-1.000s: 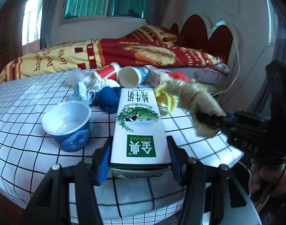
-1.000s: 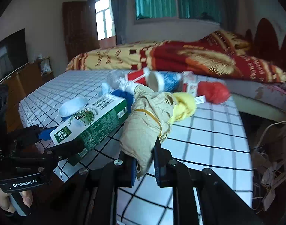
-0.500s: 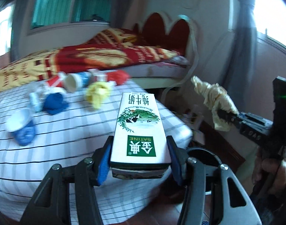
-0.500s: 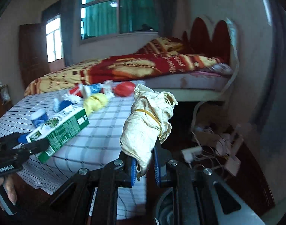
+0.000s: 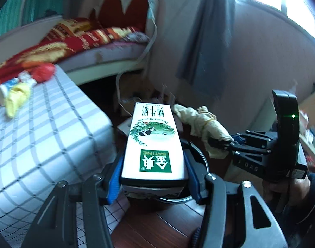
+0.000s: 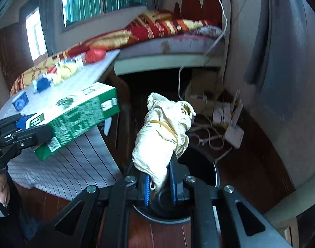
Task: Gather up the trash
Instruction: 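Carry carton and beige cloth over the black bucket and open both tools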
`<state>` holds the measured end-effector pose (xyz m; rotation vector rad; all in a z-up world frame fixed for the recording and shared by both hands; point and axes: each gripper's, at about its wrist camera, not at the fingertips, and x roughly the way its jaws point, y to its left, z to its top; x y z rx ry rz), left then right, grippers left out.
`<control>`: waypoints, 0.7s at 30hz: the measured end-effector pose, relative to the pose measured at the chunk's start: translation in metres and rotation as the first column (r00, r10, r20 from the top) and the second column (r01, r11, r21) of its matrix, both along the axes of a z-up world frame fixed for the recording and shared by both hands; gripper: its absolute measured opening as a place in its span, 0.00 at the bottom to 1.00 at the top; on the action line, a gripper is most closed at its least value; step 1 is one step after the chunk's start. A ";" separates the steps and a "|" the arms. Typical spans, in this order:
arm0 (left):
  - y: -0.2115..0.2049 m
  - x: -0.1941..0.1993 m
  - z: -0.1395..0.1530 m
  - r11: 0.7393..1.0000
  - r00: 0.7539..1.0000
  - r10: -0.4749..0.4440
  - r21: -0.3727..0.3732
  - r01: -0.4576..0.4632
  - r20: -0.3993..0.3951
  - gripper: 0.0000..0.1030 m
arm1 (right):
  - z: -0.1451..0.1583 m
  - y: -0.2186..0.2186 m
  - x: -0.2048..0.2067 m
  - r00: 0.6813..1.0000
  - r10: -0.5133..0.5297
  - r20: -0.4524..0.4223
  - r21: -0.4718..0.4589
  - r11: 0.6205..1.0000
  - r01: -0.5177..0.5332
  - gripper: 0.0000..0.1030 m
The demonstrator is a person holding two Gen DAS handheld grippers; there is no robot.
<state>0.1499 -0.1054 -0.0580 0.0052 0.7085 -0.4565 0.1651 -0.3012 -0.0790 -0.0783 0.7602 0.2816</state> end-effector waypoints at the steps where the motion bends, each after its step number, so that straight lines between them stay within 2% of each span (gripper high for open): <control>1: -0.007 0.003 -0.006 1.000 1.000 -0.013 0.009 0.013 -0.013 0.54 | -0.008 -0.004 0.001 1.000 0.007 -0.018 0.000 1.000 -0.007 0.16; 6: -0.033 0.023 -0.041 0.996 0.994 -0.059 0.062 0.065 -0.096 0.54 | -0.045 -0.020 0.010 0.994 0.032 -0.101 -0.021 0.999 -0.034 0.16; 10: -0.043 0.038 -0.060 0.995 0.984 -0.072 0.056 0.082 -0.163 0.54 | -0.068 -0.031 0.026 0.987 0.052 -0.154 -0.010 0.998 -0.054 0.16; 12: -0.048 0.053 -0.072 0.995 0.970 -0.088 0.034 0.098 -0.226 0.55 | -0.080 -0.033 0.036 0.981 0.072 -0.178 -0.001 0.997 -0.073 0.20; 13: -0.050 0.055 -0.074 0.996 0.971 -0.054 0.058 0.069 -0.231 0.58 | -0.084 -0.033 0.041 0.981 0.059 -0.187 -0.028 0.997 -0.066 0.42; 14: -0.051 0.056 -0.076 0.995 0.973 -0.019 0.090 0.041 -0.230 0.73 | -0.090 -0.035 0.046 0.981 0.028 -0.193 -0.068 0.997 -0.042 0.62; 15: -0.051 0.056 -0.076 0.994 0.974 0.007 0.108 0.018 -0.227 0.90 | -0.095 -0.040 0.050 0.981 -0.021 -0.194 -0.105 0.994 0.001 0.96; 17: -0.046 0.051 -0.072 0.992 0.980 0.049 0.124 -0.025 -0.194 1.00 | -0.096 -0.048 0.051 0.979 -0.065 -0.192 -0.109 0.993 0.044 1.00; 21: -0.036 0.039 -0.063 0.985 0.984 0.115 0.147 -0.094 -0.136 1.00 | -0.084 -0.056 0.047 0.981 -0.122 -0.148 -0.124 0.987 0.104 1.00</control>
